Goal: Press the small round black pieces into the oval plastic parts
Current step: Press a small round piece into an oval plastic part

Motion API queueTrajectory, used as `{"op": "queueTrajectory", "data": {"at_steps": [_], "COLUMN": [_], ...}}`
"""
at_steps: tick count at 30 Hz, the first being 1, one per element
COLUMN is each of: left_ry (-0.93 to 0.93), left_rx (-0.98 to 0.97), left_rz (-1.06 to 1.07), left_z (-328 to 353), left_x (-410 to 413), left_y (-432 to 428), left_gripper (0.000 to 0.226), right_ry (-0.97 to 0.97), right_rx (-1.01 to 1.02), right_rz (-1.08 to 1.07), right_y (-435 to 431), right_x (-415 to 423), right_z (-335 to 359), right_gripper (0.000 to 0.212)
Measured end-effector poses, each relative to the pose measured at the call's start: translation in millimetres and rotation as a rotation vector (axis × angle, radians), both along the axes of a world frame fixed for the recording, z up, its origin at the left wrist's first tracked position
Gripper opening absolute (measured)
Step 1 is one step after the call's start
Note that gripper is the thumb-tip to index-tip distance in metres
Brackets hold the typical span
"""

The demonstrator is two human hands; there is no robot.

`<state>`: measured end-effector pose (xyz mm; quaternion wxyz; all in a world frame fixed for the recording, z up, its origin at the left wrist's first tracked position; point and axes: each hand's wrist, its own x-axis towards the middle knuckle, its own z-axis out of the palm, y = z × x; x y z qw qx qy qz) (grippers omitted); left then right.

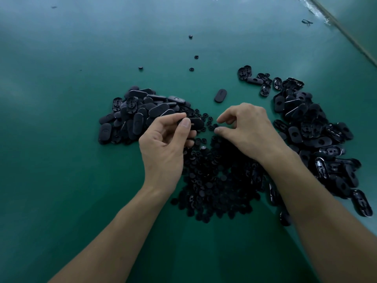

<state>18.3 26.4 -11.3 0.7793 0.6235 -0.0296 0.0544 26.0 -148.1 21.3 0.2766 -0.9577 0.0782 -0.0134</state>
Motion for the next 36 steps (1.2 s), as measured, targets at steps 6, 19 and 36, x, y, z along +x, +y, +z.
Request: {"op": "queueTrajectory", "data": {"at_steps": [6,19,36], "left_ry": [0.007,0.039,0.03], "left_rx": [-0.02,-0.053,-0.03], "left_rz": [0.014,0.006,0.001], "left_z": [-1,-3,-3], "left_x": [2,3,2], "left_y": [1,2,1], "left_gripper": [0.013,0.011,0.016], "right_ry": [0.064,0.082,-0.186], "right_rx": [0.046,0.102,0.48], "right_rz": [-0.045,0.023,0.138], "right_y": [-2,4,22], "right_x": [-1,1,-13], "right_z": [-1,4,23], "right_gripper": [0.009,0.014,0.008]}}
